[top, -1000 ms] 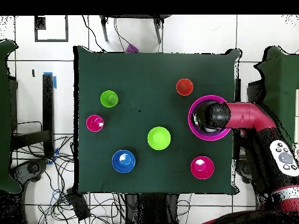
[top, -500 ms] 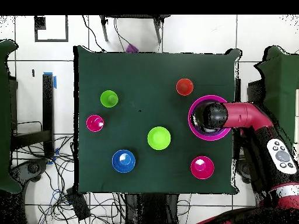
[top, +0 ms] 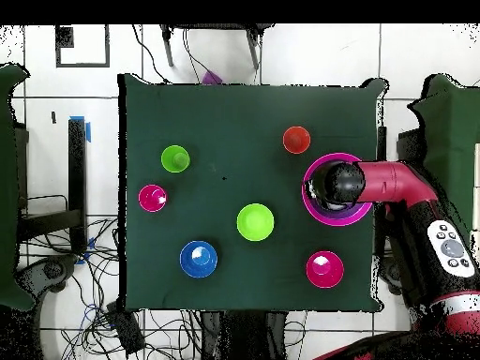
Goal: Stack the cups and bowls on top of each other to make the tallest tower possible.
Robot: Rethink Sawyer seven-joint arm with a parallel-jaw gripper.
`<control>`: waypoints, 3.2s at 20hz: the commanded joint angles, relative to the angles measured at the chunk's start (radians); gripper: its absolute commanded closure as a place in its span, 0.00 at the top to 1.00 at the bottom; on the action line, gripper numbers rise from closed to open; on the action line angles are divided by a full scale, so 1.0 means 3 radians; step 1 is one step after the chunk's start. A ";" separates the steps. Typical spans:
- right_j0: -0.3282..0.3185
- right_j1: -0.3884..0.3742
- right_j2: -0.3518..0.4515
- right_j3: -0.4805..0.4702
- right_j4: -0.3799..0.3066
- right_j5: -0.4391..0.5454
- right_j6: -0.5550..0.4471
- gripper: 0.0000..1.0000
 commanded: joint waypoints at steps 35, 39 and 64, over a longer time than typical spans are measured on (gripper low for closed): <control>0.1153 -0.0858 -0.0337 0.0526 0.1110 0.0158 0.1100 0.00; 0.1161 -0.0895 -0.0416 0.0647 0.1097 -0.0106 0.1114 1.00; 0.1316 -0.0667 -0.1042 0.1258 0.0918 -0.1286 0.1203 1.00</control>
